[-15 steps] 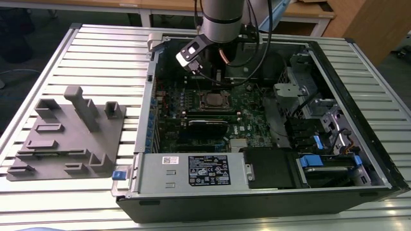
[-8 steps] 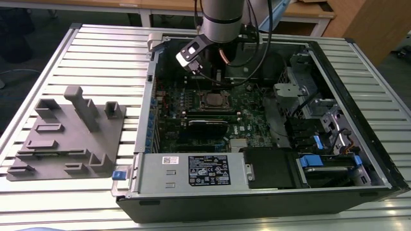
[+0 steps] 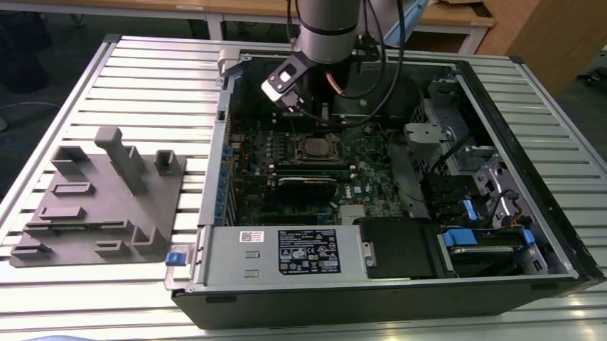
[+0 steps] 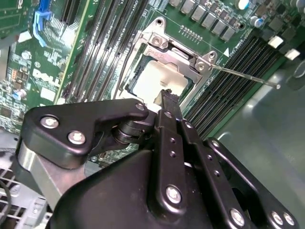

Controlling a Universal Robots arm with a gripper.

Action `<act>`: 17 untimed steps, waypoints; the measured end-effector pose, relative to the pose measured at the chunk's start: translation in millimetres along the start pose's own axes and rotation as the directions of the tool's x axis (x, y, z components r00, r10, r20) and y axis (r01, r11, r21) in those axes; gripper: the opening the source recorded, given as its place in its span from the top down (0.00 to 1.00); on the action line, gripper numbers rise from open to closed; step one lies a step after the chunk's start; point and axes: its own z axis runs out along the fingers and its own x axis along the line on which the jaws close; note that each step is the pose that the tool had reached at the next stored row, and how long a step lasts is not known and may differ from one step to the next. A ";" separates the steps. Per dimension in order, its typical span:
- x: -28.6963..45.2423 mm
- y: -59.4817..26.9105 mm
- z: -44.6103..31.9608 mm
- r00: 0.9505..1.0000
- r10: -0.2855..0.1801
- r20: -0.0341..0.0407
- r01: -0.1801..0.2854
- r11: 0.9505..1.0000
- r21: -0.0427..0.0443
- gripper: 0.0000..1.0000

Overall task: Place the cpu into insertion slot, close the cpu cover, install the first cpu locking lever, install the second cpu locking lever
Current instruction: 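Close the cpu cover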

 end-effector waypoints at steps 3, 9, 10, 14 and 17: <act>0.0 0.0 0.2 0.999 -0.048 -0.003 0.048 0.999 0.001 0.89; 0.0 -0.1 1.1 0.988 -0.154 -0.010 0.154 0.988 0.002 0.89; 0.0 -0.1 1.3 0.985 -0.173 -0.012 0.173 0.985 0.003 0.89; -0.1 -0.1 1.9 0.970 -0.243 -0.016 0.243 0.970 0.003 0.89; -0.1 -0.2 2.4 0.955 -0.296 -0.020 0.296 0.955 0.003 0.89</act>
